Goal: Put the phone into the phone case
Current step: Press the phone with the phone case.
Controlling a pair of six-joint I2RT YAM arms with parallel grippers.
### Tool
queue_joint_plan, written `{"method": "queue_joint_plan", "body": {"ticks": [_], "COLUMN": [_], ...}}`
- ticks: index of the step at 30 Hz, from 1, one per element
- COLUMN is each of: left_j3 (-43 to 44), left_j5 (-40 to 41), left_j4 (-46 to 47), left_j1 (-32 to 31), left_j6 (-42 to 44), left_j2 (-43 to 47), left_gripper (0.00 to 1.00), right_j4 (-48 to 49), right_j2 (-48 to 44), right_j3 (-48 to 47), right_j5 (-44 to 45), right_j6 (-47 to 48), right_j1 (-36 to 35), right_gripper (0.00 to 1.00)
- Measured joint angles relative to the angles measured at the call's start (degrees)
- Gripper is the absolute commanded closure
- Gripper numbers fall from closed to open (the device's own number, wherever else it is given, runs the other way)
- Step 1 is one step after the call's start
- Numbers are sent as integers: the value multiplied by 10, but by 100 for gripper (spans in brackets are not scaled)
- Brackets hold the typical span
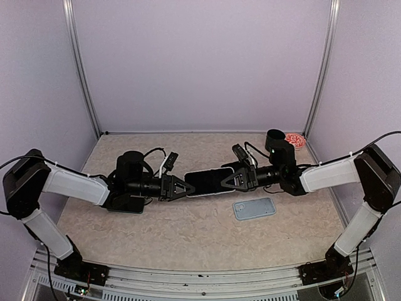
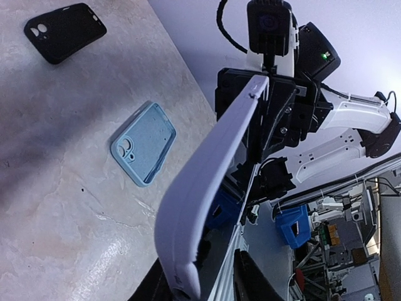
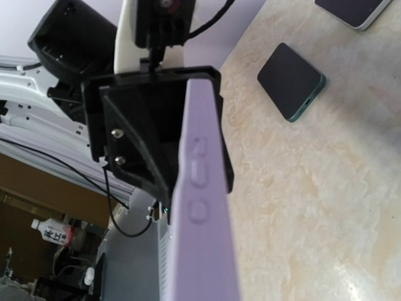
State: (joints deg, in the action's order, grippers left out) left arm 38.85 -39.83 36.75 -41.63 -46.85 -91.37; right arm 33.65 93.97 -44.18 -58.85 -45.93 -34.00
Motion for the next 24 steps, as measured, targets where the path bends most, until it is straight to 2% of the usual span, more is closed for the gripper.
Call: {"method": "queue_joint_plan", "body": {"ticks": [9,11,13,18,24], "left_j3": [0,1,3,9,10], "left_j5": [-18,-22,-24,-27,-18], "left_j4": [9,14,15,15,11], "left_j1": [1,1,1,1,1], "left_j6": [-6,-6,-6,-5,-11], "left_j2": [-14,-17,-19,-21,-21], "left_gripper": [95,96,92,68,56], "right_j4": [-51,-60,-71,-81,-81], "right_j2": [-18,-24,-30,-40,-40], "right_j3": [0,0,0,0,-1], "right_j5": [10,13,17,21,35], "right_j6": [53,62,71,82,79], "right_j1": [1,1,1,1,1], "right_gripper": [100,100,100,100,100]}}
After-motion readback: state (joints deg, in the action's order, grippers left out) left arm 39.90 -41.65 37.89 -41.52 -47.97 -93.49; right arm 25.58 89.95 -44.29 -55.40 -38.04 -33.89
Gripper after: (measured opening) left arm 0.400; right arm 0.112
